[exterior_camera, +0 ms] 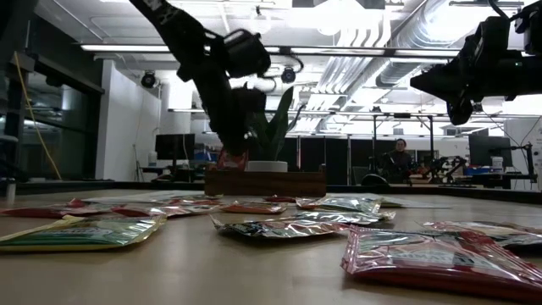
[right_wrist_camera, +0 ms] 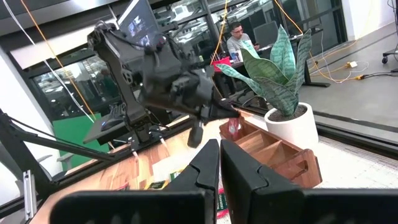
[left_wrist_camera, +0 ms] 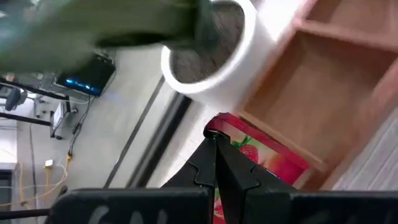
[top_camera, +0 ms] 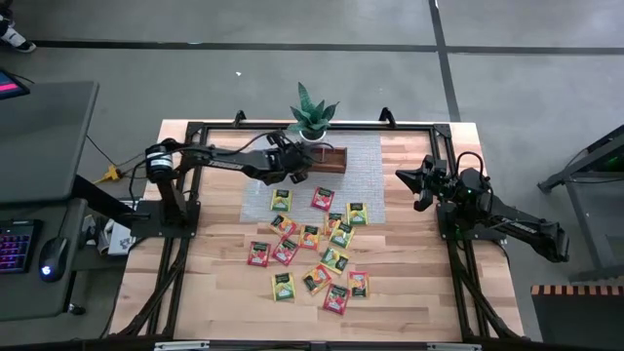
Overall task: Pick & Place Tea
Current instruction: Put the red tea bag into the left section of the wooden organizer
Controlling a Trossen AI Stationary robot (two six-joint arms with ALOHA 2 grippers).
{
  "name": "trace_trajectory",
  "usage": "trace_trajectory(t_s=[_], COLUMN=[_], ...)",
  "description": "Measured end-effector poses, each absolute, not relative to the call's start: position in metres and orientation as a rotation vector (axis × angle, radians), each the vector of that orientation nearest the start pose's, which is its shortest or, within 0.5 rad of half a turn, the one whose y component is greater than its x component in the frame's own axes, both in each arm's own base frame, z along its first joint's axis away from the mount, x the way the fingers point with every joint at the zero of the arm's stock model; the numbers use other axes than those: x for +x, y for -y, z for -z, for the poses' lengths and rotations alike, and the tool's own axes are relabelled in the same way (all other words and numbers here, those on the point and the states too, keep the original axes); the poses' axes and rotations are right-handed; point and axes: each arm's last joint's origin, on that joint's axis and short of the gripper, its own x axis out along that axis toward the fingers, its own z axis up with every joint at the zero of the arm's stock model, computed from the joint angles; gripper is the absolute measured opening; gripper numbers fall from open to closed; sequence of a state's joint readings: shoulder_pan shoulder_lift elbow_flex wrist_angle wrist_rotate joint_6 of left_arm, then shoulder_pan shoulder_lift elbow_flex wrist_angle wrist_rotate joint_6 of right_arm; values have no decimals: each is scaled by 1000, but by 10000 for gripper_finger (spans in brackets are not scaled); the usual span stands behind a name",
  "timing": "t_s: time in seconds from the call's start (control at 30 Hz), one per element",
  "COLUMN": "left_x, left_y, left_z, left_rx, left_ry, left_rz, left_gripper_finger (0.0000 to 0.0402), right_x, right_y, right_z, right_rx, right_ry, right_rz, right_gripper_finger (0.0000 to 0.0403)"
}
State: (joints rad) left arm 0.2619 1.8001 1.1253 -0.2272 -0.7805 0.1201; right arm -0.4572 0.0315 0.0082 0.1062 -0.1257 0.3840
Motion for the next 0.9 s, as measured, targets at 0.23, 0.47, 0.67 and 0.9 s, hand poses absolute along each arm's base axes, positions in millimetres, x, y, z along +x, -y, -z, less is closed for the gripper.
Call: trace_trajectory(t_s=[0.23, 0.47, 0.67, 0.9], left_x=[346, 343, 342, 343], left_y=[-118, -126, -127, -127], left_z=[-179, -179, -178, -177], left_rx=[351, 330, 311, 305], left_ry=[-995, -1001, -1009, -1010], left_rz=[-919, -927, -894, -882], left_gripper_finger=[0, 0, 1, 48], right_x=[90, 90, 90, 90], right_y=[40, 40, 40, 40], right_z=[-174, -174, -174, -174], right_rx=[356, 356, 356, 356], right_ry=[142, 142, 142, 142], right_rz=[312, 312, 312, 312], right_gripper_finger=[12, 12, 12, 12])
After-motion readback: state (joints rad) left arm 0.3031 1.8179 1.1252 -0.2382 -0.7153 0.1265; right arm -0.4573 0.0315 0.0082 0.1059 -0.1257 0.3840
